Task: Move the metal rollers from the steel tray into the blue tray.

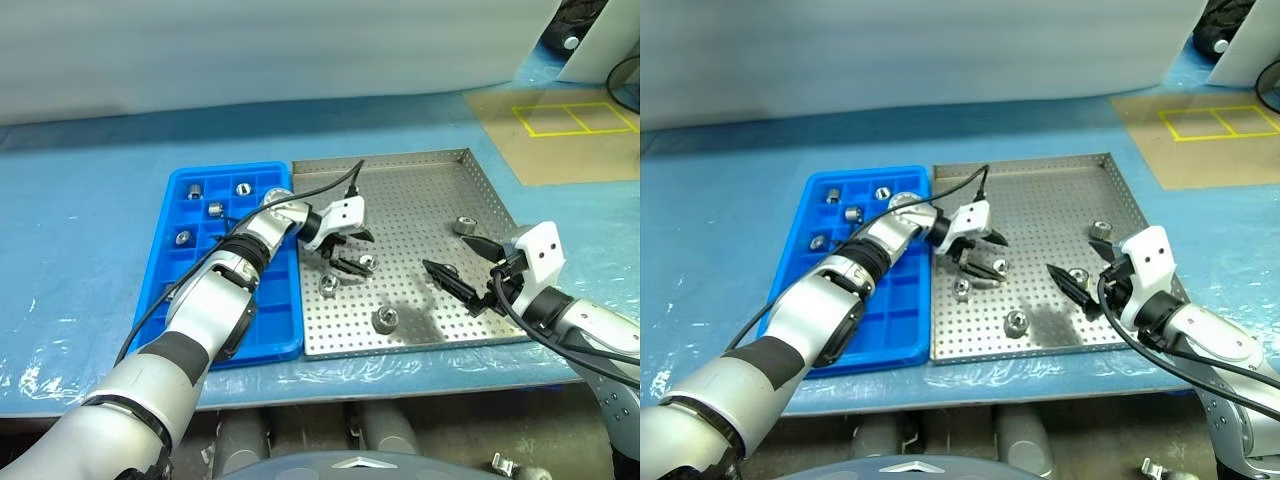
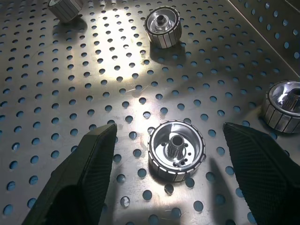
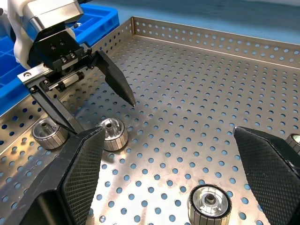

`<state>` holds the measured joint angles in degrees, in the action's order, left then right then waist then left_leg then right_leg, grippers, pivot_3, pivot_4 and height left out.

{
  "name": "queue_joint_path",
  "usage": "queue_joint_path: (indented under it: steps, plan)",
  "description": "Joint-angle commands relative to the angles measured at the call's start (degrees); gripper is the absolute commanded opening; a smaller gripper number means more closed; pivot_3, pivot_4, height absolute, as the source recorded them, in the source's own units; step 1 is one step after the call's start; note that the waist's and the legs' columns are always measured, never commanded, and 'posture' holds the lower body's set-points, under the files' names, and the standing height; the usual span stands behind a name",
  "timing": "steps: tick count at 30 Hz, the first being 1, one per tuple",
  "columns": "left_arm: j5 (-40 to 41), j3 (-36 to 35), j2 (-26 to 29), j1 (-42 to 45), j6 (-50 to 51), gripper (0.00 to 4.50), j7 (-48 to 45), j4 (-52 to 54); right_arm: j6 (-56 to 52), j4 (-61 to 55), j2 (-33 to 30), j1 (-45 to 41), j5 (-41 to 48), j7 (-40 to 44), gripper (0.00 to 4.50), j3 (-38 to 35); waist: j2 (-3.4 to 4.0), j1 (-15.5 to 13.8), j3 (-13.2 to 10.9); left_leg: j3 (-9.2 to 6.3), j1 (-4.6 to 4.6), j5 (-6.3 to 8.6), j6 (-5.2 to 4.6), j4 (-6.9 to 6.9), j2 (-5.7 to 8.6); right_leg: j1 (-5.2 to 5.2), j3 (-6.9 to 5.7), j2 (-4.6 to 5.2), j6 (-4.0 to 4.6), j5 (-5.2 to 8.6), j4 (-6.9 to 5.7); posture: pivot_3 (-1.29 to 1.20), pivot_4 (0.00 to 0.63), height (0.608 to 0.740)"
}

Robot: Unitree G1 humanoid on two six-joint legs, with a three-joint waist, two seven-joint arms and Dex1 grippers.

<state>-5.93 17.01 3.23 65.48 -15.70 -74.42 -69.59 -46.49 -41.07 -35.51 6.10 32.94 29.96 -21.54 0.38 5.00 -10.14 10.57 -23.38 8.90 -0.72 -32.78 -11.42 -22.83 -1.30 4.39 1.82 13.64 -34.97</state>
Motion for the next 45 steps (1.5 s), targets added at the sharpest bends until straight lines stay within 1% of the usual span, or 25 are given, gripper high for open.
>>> queue_joint_path:
  steps: [1, 6, 11, 16, 17, 18, 21, 23, 24, 27, 30, 35, 37, 41, 45]
  plan:
    - [-0.98, -0.21, -0.89, -0.12, -1.37, 3.81, 0.98, 0.05, 1.47, -0.83, -0.51, -0.35, 0.08, -0.29, 4.50, 0.16, 0.00, 0.20, 0.00, 0.00, -0.01, 0.03, -0.04, 0.00, 0.00, 0.03, 0.00, 0.02, 0.00, 0.00, 0.05, -0.65, 0.150, 0.740]
    - [-2.46, 0.21, -1.62, -1.02, -1.61, 3.81, 0.55, -0.21, 1.98, -0.70, -0.48, 0.28, -0.73, -0.66, 4.50, 0.36, 0.00, 0.49, 0.00, 0.00, -0.04, 0.08, -0.13, -0.01, 0.03, 0.06, -0.01, 0.06, 0.00, 0.00, 0.16, -0.66, 0.150, 0.740]
    - [-5.51, 1.36, -1.37, -1.48, -2.40, 3.81, 3.46, -1.18, 2.28, -0.93, -0.22, 0.60, -1.02, -1.23, 4.50, 0.48, 0.01, 0.62, 0.00, 0.00, 0.01, 0.08, -0.12, -0.01, 0.00, 0.10, -0.03, 0.05, -0.01, -0.01, 0.15, -0.67, 0.150, 0.740]
    - [-6.10, 0.72, -1.87, -1.28, -2.14, 3.81, 4.29, -1.92, 2.89, -0.89, -0.33, 1.00, -1.47, -1.70, 4.50, 0.33, 0.01, 0.65, 0.00, 0.00, 0.01, 0.08, -0.12, -0.01, 0.02, 0.11, -0.02, 0.06, -0.01, -0.01, 0.16, -0.67, 0.150, 0.740]
    - [-6.10, 0.57, -1.92, -1.31, -2.37, 3.44, 4.40, -1.97, 3.02, -0.81, -0.34, 0.98, -1.61, -1.79, 4.50, 0.41, 0.01, 0.65, 0.00, 0.00, 0.01, 0.08, -0.12, -0.01, 0.02, 0.12, -0.02, 0.06, -0.01, 0.00, 0.16, -0.67, 0.150, 0.740]
    - [-6.03, 0.34, -2.06, -1.32, -2.34, 3.21, 4.83, -2.06, 3.15, -0.69, -0.36, 0.92, -1.76, -1.86, 4.50, 0.50, 0.01, 0.66, 0.00, 0.00, 0.01, 0.08, -0.12, -0.01, 0.02, 0.11, -0.02, 0.06, -0.01, 0.00, 0.16, -0.67, 0.150, 0.740]
    - [-6.18, -0.15, -2.61, -1.21, -1.89, 2.25, 7.67, -2.30, 3.42, -0.38, -0.42, 0.67, -1.99, -1.94, 4.50, 0.87, 0.01, 0.66, 0.00, 0.00, 0.02, 0.08, -0.12, -0.01, 0.02, 0.12, -0.03, 0.06, -0.01, 0.00, 0.16, -0.67, 0.150, 0.740]
    - [-5.87, -0.59, -2.82, -1.19, -1.99, 2.25, 8.30, -2.38, 3.57, -0.23, -0.49, 0.59, -2.07, -1.93, 4.50, 1.16, 0.01, 0.68, 0.00, 0.00, 0.02, 0.08, -0.12, -0.02, 0.02, 0.12, -0.03, 0.06, -0.01, 0.00, 0.16, -0.66, 0.150, 0.740]
    - [-5.52, -0.79, -2.81, -1.29, -2.07, 2.25, 7.17, -2.38, 3.62, -0.17, -0.54, 0.51, -2.12, -1.91, 4.50, 1.33, 0.00, 0.70, 0.00, 0.00, 0.02, 0.08, -0.12, -0.02, 0.02, 0.12, -0.03, 0.06, -0.01, 0.00, 0.16, -0.66, 0.150, 0.740]
    - [-5.05, -1.37, -2.57, -1.61, -2.30, 1.75, 6.00, -2.19, 3.79, 0.08, -0.69, 0.22, -2.24, -1.81, 4.50, 1.73, 0.01, 0.71, 0.00, 0.00, 0.02, 0.08, -0.12, -0.01, 0.02, 0.11, -0.03, 0.06, -0.01, 0.00, 0.16, -0.65, 0.150, 0.740]
    - [-5.56, -1.78, -2.50, -1.46, -2.42, 1.74, 8.58, -2.10, 3.88, 0.47, -0.87, -0.19, -2.30, -1.65, 4.50, 1.95, 0.00, 0.71, 0.00, 0.00, 0.01, 0.08, -0.12, -0.01, 0.02, 0.11, -0.03, 0.06, -0.01, 0.00, 0.17, -0.65, 0.150, 0.740]
    - [-0.80, -6.30, -1.47, 0.47, -4.17, 1.74, 5.20, 0.46, 4.19, 1.55, -1.18, -1.52, -2.52, -1.05, 4.50, 3.20, 0.00, 0.62, 0.00, 0.00, 0.01, 0.08, -0.13, -0.01, 0.02, 0.11, -0.04, 0.06, -0.01, 0.00, 0.17, -0.62, 0.150, 0.740]
    - [2.43, -9.01, -0.43, 1.93, -2.63, 1.74, 2.02, 2.09, 4.59, 2.42, -1.48, -2.51, -2.79, -0.53, 4.50, 4.22, 0.00, 0.53, -0.01, 0.00, 0.00, 0.08, -0.12, -0.01, 0.02, 0.10, -0.04, 0.06, 0.00, -0.01, 0.17, -0.60, 0.150, 0.740]
    - [7.34, -12.16, 2.58, 2.07, 0.30, 1.74, -3.75, 7.53, 5.78, 5.50, -1.77, -6.15, -3.34, 0.65, 4.50, 6.80, 0.00, 0.45, 0.00, 0.00, 0.02, 0.08, -0.12, 0.01, 0.01, 0.10, -0.04, 0.07, 0.00, -0.01, 0.15, -0.54, 0.150, 0.740]
    - [9.33, -12.04, 7.66, -2.13, 3.53, 1.74, -7.88, 16.70, 7.29, 9.62, -1.50, -12.15, -3.61, 2.68, 4.50, 10.65, 0.02, 0.35, 0.00, 0.02, 0.07, 0.07, -0.12, 0.06, -0.04, 0.10, -0.04, 0.05, 0.01, -0.01, 0.13, -0.46, 0.150, 0.740]
